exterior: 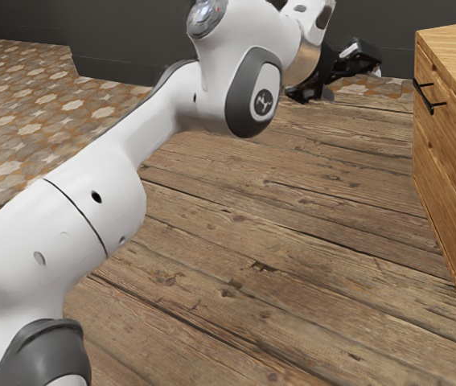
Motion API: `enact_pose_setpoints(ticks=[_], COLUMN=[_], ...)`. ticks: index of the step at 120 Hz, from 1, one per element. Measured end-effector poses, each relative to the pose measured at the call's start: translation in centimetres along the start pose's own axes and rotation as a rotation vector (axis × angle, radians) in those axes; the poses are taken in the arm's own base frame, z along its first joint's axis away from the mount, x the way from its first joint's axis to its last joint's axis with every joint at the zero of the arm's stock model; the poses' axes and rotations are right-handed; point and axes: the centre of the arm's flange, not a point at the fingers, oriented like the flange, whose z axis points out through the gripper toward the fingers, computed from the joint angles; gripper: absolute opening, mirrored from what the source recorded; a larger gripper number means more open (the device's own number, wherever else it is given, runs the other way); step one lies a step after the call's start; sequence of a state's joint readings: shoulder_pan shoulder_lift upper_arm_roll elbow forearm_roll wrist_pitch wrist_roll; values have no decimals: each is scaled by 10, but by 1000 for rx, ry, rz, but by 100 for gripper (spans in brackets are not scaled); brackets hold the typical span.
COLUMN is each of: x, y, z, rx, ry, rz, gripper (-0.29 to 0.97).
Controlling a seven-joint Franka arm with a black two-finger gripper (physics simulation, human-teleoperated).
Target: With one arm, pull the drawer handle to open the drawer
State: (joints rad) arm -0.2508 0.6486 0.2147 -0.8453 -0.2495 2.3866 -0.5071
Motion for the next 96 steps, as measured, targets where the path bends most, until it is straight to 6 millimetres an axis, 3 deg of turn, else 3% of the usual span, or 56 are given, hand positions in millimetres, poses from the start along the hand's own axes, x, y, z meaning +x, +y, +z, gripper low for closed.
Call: enact_pose_setpoints(ticks=[7,15,29,61,82,96], x=[-9,-15,-21,-13,-33,-31], y=[1,11,25,35,55,47], z=[16,20,17,-20,-18,-17], rx=[-31,-74,-124,-63,-44,-2], ry=[6,22,46,-12,-65,-82], rz=[-58,-113,-188,-276,-295,-321], gripper=[66,66,66,66,66,66])
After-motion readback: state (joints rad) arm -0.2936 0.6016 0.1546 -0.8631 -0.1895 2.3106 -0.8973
